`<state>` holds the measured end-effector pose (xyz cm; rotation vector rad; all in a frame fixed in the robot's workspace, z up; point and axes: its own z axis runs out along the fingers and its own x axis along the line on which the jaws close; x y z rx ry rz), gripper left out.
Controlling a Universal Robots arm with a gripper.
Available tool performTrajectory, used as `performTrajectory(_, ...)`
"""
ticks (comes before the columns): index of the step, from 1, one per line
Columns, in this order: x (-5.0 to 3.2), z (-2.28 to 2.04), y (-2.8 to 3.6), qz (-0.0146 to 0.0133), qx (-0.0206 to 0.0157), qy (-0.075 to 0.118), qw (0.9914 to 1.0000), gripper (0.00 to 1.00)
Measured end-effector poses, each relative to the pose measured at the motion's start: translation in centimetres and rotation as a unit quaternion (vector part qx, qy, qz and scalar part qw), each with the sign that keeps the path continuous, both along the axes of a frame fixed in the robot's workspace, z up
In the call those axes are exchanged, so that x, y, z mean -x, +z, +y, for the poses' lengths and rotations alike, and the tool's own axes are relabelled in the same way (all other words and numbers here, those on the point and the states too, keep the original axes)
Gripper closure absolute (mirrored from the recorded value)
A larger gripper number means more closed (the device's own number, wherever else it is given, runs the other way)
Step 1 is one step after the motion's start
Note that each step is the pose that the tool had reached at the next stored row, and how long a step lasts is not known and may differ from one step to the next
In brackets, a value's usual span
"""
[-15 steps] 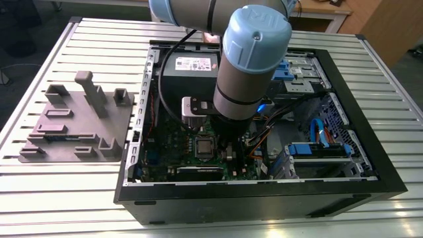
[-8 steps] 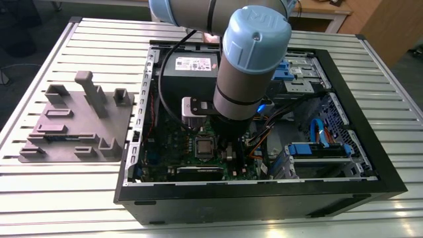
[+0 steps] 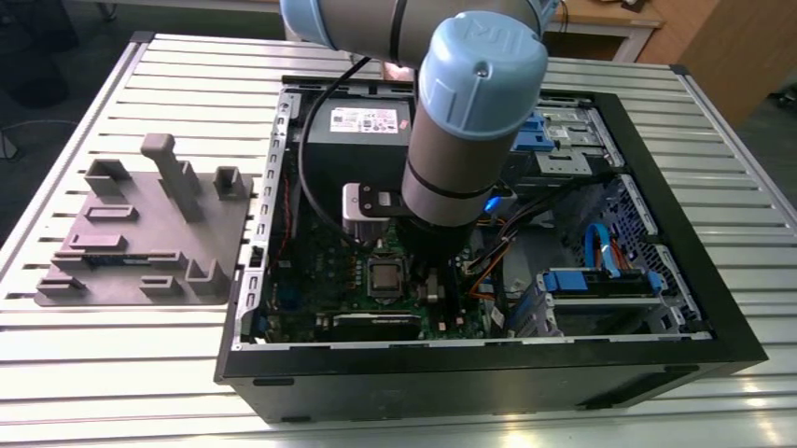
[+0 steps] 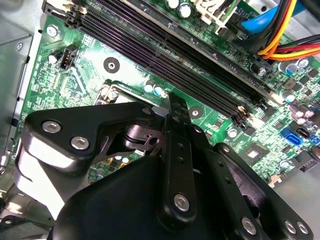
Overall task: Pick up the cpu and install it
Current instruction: 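Install the first cpu locking lever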
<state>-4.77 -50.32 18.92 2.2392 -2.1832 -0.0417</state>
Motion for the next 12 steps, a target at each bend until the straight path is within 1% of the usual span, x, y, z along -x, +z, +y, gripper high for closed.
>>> performTrajectory(3,0.0,0.01,-0.1,-0.0023,-0.0005,0.0,1.0,0.9)
performTrajectory(5,-0.01,0.0,-0.1,-0.003,-0.0001,0.0,1.0,0.9)
performTrajectory(9,0.0,0.0,-0.08,-0.0031,-0.0003,0.0,1.0,0.9)
performTrajectory(12,0.11,0.01,0.14,-0.0033,-0.0024,0.0,0.99999,0.9)
